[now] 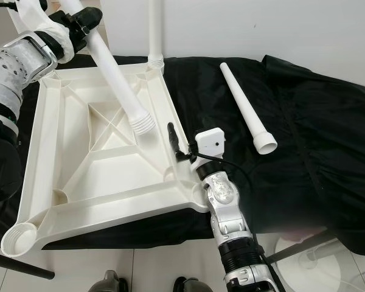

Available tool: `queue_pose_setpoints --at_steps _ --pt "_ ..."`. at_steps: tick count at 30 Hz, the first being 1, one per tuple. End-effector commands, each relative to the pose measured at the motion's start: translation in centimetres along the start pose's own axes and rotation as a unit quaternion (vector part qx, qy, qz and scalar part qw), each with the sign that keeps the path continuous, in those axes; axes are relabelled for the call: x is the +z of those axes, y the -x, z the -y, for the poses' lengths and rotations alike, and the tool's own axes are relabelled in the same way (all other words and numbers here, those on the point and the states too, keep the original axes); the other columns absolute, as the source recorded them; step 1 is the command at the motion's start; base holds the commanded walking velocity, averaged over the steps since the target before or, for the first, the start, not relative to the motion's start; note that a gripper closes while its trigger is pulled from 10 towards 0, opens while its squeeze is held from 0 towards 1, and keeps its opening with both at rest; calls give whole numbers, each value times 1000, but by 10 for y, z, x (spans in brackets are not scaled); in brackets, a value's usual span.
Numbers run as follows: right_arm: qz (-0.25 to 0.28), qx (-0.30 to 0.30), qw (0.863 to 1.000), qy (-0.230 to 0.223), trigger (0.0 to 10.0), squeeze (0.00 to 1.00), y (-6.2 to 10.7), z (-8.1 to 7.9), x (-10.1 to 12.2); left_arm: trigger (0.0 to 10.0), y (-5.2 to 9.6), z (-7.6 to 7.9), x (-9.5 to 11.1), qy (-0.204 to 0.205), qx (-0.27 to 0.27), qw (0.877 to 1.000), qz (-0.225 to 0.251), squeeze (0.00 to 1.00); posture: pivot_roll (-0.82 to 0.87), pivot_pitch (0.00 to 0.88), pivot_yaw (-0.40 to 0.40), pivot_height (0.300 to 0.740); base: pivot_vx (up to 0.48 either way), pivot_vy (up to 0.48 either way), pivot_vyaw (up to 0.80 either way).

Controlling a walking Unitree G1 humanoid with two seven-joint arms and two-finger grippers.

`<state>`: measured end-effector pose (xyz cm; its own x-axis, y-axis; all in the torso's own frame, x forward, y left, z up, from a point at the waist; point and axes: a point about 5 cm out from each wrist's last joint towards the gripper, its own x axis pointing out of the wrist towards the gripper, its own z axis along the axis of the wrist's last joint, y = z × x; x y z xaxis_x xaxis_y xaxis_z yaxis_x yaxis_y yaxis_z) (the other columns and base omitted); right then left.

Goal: Building children table

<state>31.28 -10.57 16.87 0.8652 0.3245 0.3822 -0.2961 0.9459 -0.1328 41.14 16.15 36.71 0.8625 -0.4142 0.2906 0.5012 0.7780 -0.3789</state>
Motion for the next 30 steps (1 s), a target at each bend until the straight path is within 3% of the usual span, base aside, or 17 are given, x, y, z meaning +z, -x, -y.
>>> queue_pose_setpoints --at_steps 1,5,6,9,21,30 --pt "-12 6 1000 -2 10000 0 2 -1 -2 10000 -2 15 5 -33 -84 996 13 0 -61 97 -9 740 0 0 0" --pt "-16 22 1000 -8 10000 0 1 -4 1 10000 -5 22 9 -75 -76 994 38 0 -60 96 -16 740 0 0 0" --pt "-28 29 999 -2 10000 0 -2 -3 2 10000 -6 25 5 -122 -62 990 44 0 -59 95 -24 740 0 0 0" --pt "-36 24 999 1 10000 0 -5 0 5 10000 -7 31 1 -143 -65 986 59 0 -56 91 -30 740 0 0 0" --pt "-91 55 994 22 10000 0 -16 -4 10 10000 -5 70 -25 -183 -95 974 96 0 -66 71 -23 740 0 0 0" --pt "-124 27 991 41 10000 0 -30 4 11 10000 -3 99 -46 -173 -124 972 98 0 -58 57 -16 740 0 0 0"
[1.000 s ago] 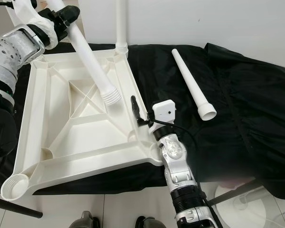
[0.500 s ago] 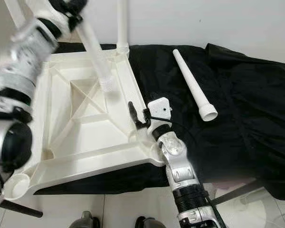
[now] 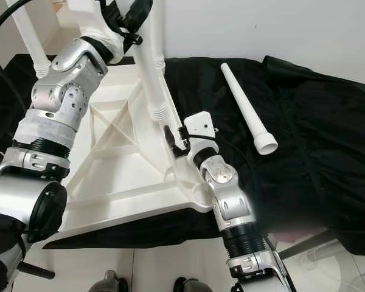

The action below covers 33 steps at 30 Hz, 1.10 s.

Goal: Building children table

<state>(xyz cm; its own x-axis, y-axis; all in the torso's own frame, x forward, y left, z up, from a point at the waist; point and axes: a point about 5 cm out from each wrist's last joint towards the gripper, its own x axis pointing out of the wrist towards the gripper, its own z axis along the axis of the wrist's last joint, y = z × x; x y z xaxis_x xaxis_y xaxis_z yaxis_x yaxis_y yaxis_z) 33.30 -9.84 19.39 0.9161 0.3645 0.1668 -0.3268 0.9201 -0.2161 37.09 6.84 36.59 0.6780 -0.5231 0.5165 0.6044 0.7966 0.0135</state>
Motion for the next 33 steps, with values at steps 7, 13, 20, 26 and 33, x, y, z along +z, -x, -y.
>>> queue_pose_setpoints --at_steps 7,13,20,26,33 --pt "-9 -9 1000 17 10000 0 -13 1 4 10000 -1 43 -14 37 -41 998 -10 0 -53 53 -19 740 0 0 0" --pt "-2 -14 1000 22 10000 0 -25 -1 14 10000 3 64 -22 44 -66 997 -23 0 -50 58 -23 740 0 0 0" --pt "-2 -14 999 29 10000 0 -31 -1 17 10000 6 71 -22 47 -68 996 -25 0 -47 68 -22 740 0 0 0" --pt "-5 -22 999 36 10000 0 -36 1 19 10000 6 74 -21 38 -65 997 -30 0 -46 82 -19 740 0 0 0" --pt "-9 -23 999 29 4784 0 -37 0 19 10000 7 77 -21 35 -67 997 -32 0 -45 88 -19 740 0 0 0"
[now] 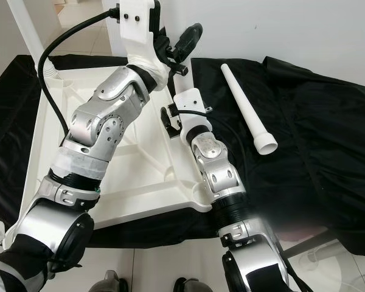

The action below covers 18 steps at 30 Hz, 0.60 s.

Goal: Building children table

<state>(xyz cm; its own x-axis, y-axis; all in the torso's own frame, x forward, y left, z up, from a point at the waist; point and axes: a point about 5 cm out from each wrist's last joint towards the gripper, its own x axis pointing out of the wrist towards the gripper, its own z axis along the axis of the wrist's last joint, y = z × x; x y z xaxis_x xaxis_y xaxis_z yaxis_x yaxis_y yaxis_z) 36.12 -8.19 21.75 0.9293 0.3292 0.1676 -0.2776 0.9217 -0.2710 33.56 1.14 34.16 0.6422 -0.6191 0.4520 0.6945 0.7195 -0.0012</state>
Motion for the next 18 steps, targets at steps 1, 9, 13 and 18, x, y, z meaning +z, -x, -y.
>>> queue_pose_setpoints --at_steps 1,9,13,18 --pt "-4 -5 1000 -3 4784 0 -2 1 0 10000 -1 11 2 -2 -19 1000 3 0 -45 88 -19 740 0 0 0" --pt "-4 -12 1000 -10 0 0 -3 2 0 10000 -2 13 2 -6 -20 1000 1 0 -47 87 -18 740 0 0 0" --pt "-8 -20 1000 -14 0 0 -2 3 -2 10000 -2 13 2 -8 -21 1000 1 0 -48 84 -17 740 0 0 0" --pt "-11 -32 999 -34 0 0 -2 4 -2 10000 -2 14 2 -8 -23 1000 1 0 -48 82 -17 740 0 0 0"
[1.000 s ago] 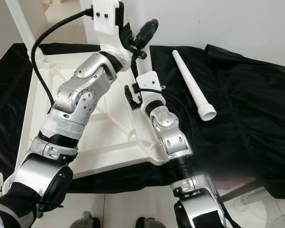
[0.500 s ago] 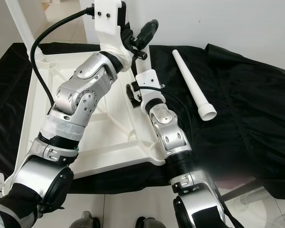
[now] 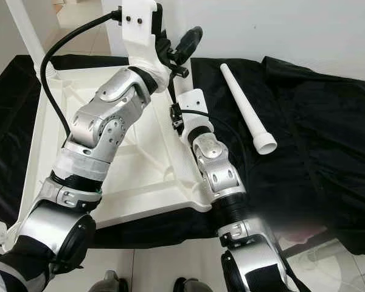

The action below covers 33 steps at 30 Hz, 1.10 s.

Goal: Building children table

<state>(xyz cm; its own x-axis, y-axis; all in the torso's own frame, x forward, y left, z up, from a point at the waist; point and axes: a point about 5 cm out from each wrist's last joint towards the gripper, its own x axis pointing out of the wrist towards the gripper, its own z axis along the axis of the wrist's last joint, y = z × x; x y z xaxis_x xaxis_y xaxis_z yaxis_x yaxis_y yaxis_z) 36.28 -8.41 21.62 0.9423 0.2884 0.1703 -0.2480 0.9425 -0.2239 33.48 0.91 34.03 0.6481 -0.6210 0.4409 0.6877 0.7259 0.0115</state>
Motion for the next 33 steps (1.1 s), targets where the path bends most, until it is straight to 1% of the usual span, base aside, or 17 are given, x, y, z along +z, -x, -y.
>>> queue_pose_setpoints --at_steps 1,2,3,7,10,11,12,13,14,16,19,21,24,27,31,32,33 --pt "-7 -11 1000 -13 0 0 -1 2 0 10000 -1 12 4 0 -24 1000 8 0 -48 82 -17 740 0 0 0" --pt "-7 -16 1000 -17 1961 0 -2 2 0 10000 -1 12 3 3 -27 1000 8 149 -48 81 -17 740 0 0 0" --pt "-6 -22 999 -23 10000 0 -2 3 1 10000 -1 12 3 9 -28 1000 7 1000 -47 78 -17 740 0 0 0" --pt "-5 -34 999 -35 10000 0 -3 6 2 10000 -1 12 2 15 -30 999 7 1000 -48 73 -16 740 0 0 0" --pt "-5 -39 998 -39 10000 0 -3 7 2 10000 0 12 2 12 -31 999 6 1000 -46 72 -16 740 0 0 0" --pt "-5 -41 998 -41 10000 0 -4 8 2 10000 0 12 2 6 -32 999 4 871 -46 72 -16 740 0 0 0" --pt "-5 -43 998 -43 10000 0 -4 8 2 10000 0 11 2 0 -32 999 4 871 -46 71 -16 740 0 0 0" --pt "-6 -46 998 -48 10000 0 -4 9 1 10000 0 11 2 -3 -31 1000 4 98 -46 71 -16 740 0 0 0" --pt "-6 -54 997 -53 10000 0 -3 11 1 10000 1 8 3 -2 -26 1000 6 0 -45 70 -15 740 0 0 0" --pt "-5 -60 997 -56 10000 0 -3 13 1 10000 2 5 3 -1 -22 1000 7 0 -45 70 -15 740 0 0 0" --pt "-4 -79 994 -69 10000 0 -2 19 0 10000 4 -4 6 9 -3 1000 13 0 -43 71 -15 740 0 0 0" --pt "0 -89 994 -70 10000 0 -1 23 0 10000 7 -11 7 5 12 1000 22 0 -41 72 -15 740 0 0 0" --pt "6 -102 992 -76 10000 0 1 28 -1 10000 11 -21 7 5 32 999 24 0 -41 72 -15 740 0 0 0" --pt "14 -113 990 -82 10000 0 5 32 -1 10000 19 -32 6 0 51 998 28 0 -39 74 -16 740 0 0 0" --pt "17 -118 989 -85 10000 0 7 33 -1 10000 23 -36 6 0 60 998 27 0 -37 75 -18 740 0 0 0" --pt "22 -123 988 -90 10000 0 10 34 -2 10000 30 -43 4 -17 65 997 27 0 -36 78 -19 740 0 0 0" --pt "25 -126 988 -90 10000 0 12 35 -2 10000 33 -46 2 -22 71 997 24 0 -37 81 -20 740 0 0 0"
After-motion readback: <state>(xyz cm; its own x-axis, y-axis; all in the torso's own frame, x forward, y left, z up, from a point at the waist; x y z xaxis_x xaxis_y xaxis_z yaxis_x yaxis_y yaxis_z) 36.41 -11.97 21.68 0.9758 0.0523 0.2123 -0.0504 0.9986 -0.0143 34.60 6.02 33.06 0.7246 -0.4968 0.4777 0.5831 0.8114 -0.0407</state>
